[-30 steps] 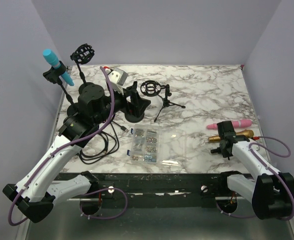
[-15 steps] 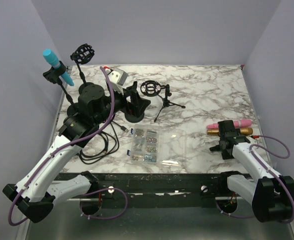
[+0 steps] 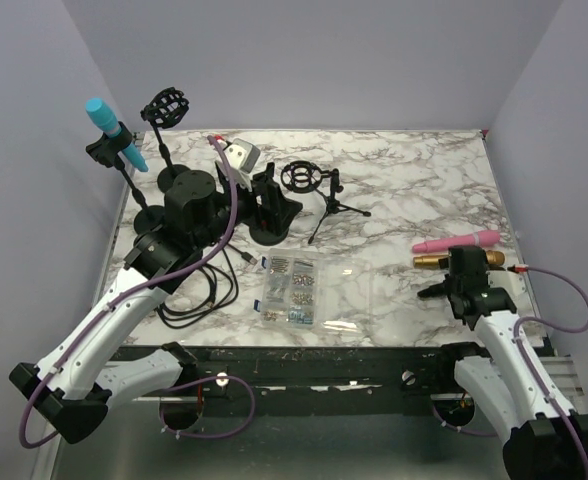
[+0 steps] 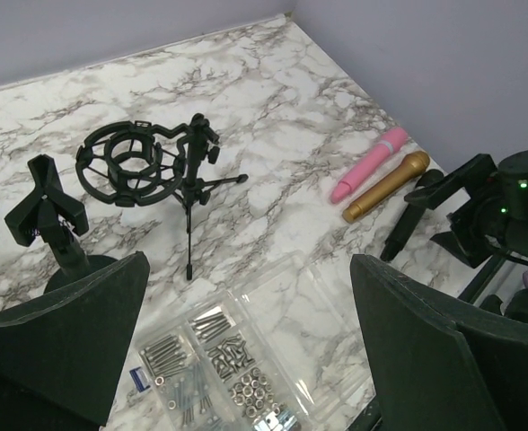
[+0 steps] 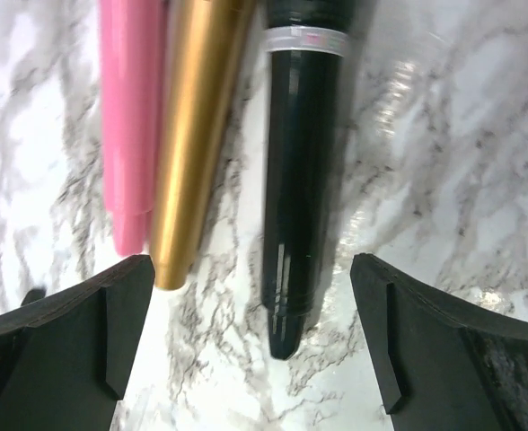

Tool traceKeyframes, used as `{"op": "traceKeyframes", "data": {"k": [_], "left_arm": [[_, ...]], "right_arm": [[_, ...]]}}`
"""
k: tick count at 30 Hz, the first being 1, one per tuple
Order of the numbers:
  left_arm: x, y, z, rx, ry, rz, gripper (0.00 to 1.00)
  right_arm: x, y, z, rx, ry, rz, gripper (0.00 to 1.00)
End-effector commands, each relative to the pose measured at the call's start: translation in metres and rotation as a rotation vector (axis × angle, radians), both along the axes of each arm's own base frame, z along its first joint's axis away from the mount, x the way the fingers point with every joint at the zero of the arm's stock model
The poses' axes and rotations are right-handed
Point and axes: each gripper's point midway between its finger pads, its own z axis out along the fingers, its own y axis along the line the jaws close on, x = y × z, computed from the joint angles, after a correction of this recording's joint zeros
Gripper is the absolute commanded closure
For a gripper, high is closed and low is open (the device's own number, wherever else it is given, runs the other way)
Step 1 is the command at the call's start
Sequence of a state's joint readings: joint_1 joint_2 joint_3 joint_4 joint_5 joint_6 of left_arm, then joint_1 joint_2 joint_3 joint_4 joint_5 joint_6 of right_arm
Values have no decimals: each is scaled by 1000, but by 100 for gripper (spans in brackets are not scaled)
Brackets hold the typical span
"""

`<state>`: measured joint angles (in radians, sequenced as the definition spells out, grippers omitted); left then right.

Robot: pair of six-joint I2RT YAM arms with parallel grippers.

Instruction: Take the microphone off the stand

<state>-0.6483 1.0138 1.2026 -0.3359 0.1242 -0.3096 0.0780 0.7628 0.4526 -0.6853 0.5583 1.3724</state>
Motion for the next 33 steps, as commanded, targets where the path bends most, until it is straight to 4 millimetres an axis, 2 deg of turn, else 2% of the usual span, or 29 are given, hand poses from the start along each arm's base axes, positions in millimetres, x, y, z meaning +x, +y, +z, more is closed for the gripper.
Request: {"op": "traceKeyframes", "data": {"k": [1,5,7,9,11,13,17,20,24,28,31,33], "left_arm": [[10,6,-3,18,-29,53,1],[18,14,-8,51,-61,104,1],[27,25,-10,74,-76,173,1],[34,34,-8,75,-71,221,1],[41,46,0,47,-63,272,1],[47,61,19,2,-59,327,2],[66,95,55,-134,-48,399,1],[84,119,69,-192,-6,462,2],[122,153,87,-251,25,538,1],[172,186,90,-236,41,634,1],[206,208,89,-96,19,728,4],[226,229,81,5,38,821,6]], "right_arm": [[20,10,41,-86,-71,228,0],[45,45,74,-138,-220,549,0],[55,77,90,-123,-327,757,0],[57,106,99,-99,-390,938,0],[58,122,103,-82,-427,1044,0],[58,132,106,-74,-446,1115,0],[61,138,105,-86,-445,1178,0],[63,138,100,-121,-450,1203,0],[60,141,94,-106,-441,1224,0],[59,146,89,-94,-464,1245,0],[60,146,88,-89,-456,1241,0],[59,145,86,-87,-452,1241,0]]}}
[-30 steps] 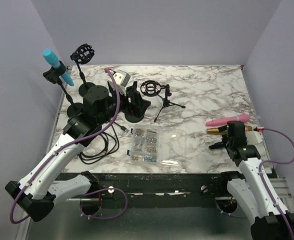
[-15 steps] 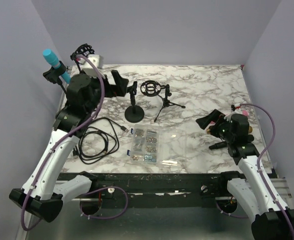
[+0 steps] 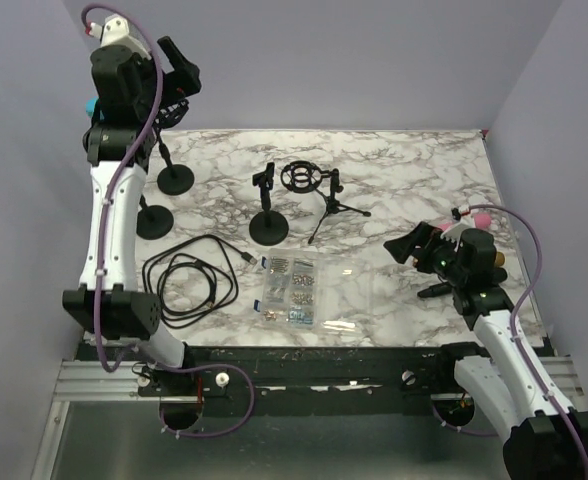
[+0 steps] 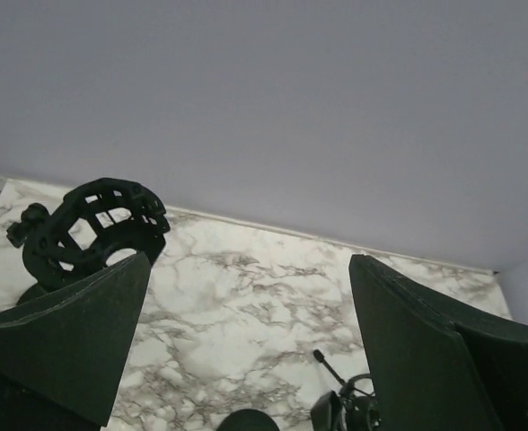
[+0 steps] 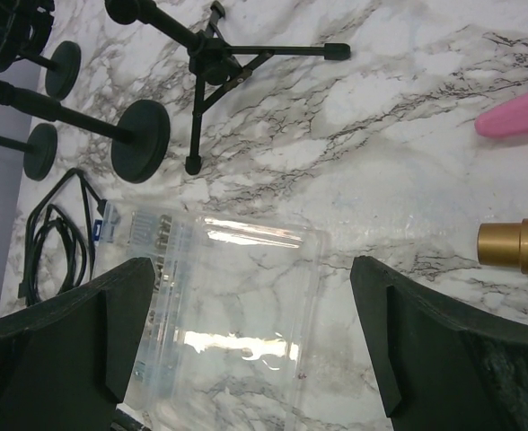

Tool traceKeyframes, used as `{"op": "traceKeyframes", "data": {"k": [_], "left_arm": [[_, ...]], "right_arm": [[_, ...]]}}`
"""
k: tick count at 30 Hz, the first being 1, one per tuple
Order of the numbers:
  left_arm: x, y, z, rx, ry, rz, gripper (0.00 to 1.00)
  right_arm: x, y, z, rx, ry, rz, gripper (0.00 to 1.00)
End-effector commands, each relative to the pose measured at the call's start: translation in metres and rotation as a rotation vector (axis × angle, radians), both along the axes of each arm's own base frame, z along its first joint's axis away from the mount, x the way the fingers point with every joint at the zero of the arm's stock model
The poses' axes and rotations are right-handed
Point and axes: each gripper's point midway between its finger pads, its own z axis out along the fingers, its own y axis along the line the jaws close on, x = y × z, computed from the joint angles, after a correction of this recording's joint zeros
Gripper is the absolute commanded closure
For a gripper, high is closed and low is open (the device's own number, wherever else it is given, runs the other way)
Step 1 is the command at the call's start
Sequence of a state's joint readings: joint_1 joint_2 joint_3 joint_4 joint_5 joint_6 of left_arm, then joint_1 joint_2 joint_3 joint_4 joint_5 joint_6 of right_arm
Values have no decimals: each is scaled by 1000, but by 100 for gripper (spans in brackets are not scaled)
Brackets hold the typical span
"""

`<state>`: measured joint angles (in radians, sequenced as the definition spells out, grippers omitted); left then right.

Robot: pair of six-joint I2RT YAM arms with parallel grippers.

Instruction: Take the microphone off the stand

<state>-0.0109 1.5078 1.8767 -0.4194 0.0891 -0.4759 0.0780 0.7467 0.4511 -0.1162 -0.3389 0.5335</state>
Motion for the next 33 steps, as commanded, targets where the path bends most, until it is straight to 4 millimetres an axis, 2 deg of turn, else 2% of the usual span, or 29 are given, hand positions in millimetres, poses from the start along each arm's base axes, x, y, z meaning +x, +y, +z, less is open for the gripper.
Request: {"op": "traceKeyframes", "data": {"k": [1,3,6,10,17,22,33], "left_arm": [[37,42,-26,185,152,179,8],[47,62,-38,213,213,286,9],[60,75,-54,250,237,361,8],[68,92,-68,288,254,459,6],[82,93,-94,339,312,510,12],[72,100,-103,367,357,625,24],[68,88,-128,372,424,643,25]], "right_arm": [[1,3,1,2,-25,31,0],[3,1,-1,-4,-17,19,0],[4,-2,-6,-13,-1,-3,0],[4,-2,-8,-14,7,0,0],[5,-1,-13,-12,25,6,0],[5,-2,-13,-14,19,-1,0],[4,-3,-11,-9,5,-14,0]]}}
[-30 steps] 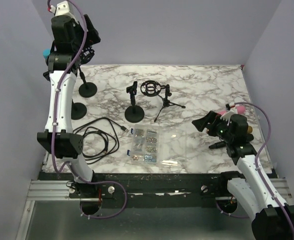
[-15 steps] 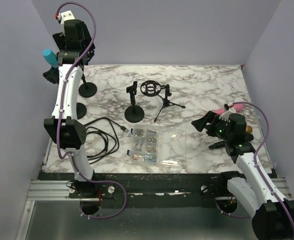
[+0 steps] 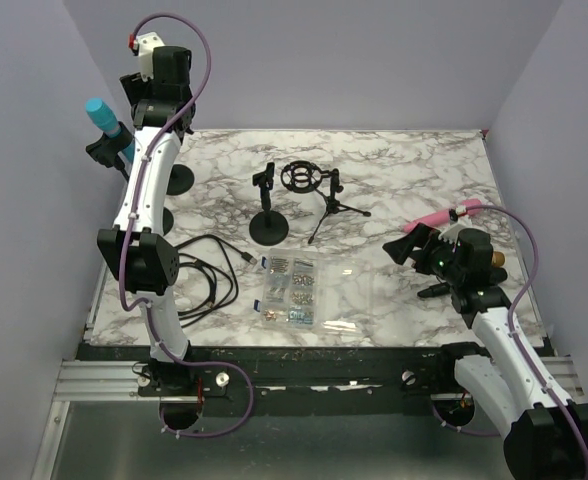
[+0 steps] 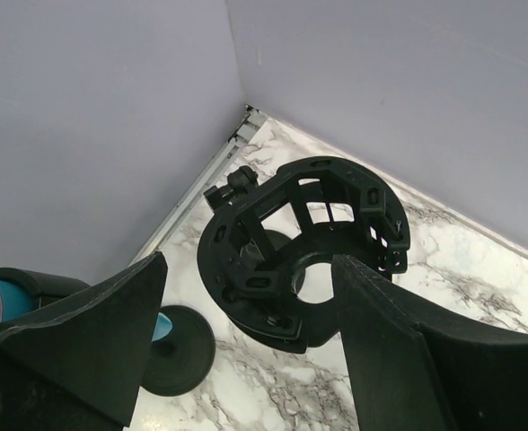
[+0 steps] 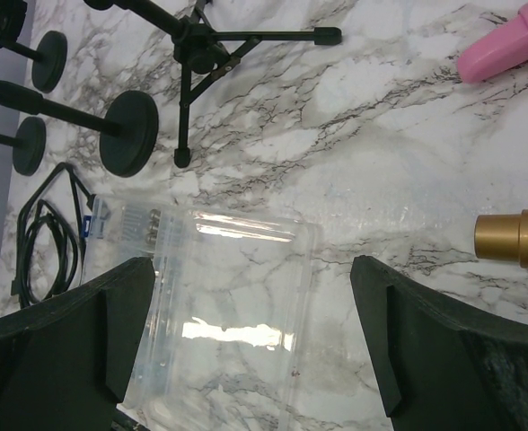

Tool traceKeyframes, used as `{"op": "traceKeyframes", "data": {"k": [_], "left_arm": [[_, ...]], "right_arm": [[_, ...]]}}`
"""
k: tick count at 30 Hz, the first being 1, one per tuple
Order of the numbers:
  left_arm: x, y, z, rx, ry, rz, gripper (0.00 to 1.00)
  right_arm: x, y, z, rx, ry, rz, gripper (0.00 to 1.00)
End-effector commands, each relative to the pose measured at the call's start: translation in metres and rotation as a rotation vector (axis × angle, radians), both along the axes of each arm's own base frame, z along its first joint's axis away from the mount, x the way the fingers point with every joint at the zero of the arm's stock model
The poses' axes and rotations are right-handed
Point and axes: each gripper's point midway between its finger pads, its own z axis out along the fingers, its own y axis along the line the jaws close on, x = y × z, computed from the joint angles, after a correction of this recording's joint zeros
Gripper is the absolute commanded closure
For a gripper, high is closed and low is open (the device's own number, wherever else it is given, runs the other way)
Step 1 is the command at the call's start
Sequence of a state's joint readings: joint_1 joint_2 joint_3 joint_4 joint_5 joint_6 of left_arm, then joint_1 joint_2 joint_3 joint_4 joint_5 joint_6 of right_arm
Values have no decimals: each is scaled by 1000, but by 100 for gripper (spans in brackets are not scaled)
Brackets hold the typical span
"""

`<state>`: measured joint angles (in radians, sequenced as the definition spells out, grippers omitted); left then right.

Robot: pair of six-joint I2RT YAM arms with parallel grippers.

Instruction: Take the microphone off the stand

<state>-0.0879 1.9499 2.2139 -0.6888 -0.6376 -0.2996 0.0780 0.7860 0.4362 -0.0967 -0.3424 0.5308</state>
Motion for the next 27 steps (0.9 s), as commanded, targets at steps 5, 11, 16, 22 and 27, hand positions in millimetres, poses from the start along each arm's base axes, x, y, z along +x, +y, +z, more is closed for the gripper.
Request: {"op": "traceKeyframes", "data": {"k": [5,11,16,22,27], "left_arm": [[-5,1,-17,30,44,85,32],[-3,6,-24,63,74,98,34],[-4,9,-30,80,92,117,36],[-2,12,-36,85,104,125,44],[0,14,-36,93,113,116,62]], "right_arm": [[1,-1,2,2,-29,-4,0],[1,-2,4,2,-38,-11,0],[1,-2,5,5,-41,-10,0],[0,-2,6,4,-48,-10,0],[0,-2,6,5,-48,-13,0]]}}
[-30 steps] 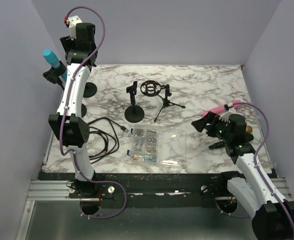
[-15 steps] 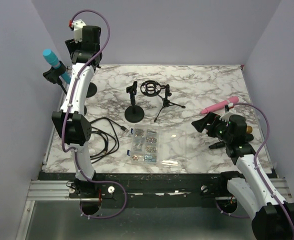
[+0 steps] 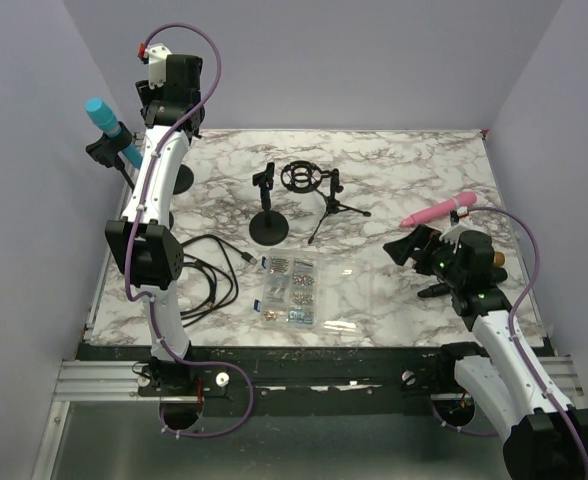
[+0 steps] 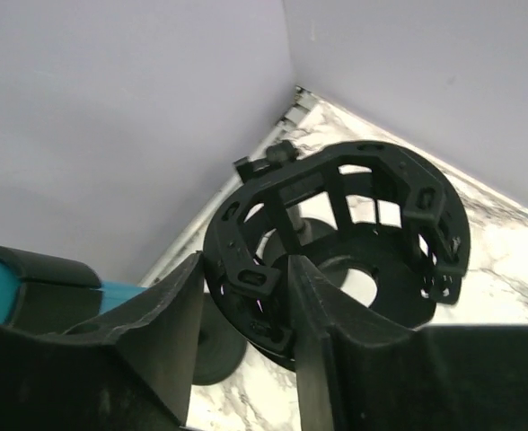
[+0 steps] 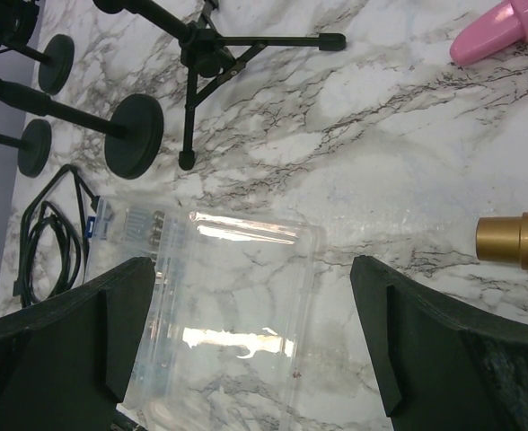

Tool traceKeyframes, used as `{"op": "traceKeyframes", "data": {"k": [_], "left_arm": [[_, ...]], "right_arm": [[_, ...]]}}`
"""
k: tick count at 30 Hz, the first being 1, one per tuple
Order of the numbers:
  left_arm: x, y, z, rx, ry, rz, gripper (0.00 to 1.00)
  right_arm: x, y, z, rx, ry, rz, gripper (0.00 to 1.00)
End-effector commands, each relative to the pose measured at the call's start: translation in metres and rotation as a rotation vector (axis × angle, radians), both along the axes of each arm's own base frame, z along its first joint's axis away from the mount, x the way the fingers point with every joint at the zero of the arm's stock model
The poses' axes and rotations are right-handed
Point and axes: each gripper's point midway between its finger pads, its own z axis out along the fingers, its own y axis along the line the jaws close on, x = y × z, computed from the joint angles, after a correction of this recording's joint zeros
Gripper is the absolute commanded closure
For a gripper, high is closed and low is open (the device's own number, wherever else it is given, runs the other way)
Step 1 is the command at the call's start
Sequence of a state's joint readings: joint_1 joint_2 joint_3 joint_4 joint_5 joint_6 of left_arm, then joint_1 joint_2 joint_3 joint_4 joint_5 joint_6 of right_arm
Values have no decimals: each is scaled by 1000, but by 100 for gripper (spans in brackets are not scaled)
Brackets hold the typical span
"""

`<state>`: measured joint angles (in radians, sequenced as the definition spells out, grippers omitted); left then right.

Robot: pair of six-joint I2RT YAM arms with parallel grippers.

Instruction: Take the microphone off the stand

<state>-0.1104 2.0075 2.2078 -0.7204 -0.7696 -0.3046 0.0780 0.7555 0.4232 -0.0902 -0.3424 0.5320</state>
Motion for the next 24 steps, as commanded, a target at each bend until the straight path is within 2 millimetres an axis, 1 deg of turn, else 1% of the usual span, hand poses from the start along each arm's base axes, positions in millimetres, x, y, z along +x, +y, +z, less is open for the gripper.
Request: {"op": "traceKeyframes", "data": {"k": [1,5,8,11,13,16,20,24], "left_arm": [[-1,7,-5,25,28,17,65],[-3,3,7,15,5,-1,75],[-6,-4,18,22,-7,-25,82],[-9,-15,33,39,-33,-53,85],[-11,-27,43,49,-45,-82,87],[-17,-50,57,64,-60,-134,87],[-27,-81,66,54,-73,-196,89],[-38,-108,68,57,-74,-231,89]], "right_arm": [[2,-2,2,1,-24,-13,0],[3,-3,2,0,-21,-18,0],[3,-3,1,-3,-20,-19,0],[4,-4,0,-4,-18,-22,0],[4,-4,1,-4,-20,-22,0],[4,-4,0,-3,-19,-23,0],[3,-4,1,-2,-22,-23,0],[3,-3,0,-1,-19,-20,0]]}}
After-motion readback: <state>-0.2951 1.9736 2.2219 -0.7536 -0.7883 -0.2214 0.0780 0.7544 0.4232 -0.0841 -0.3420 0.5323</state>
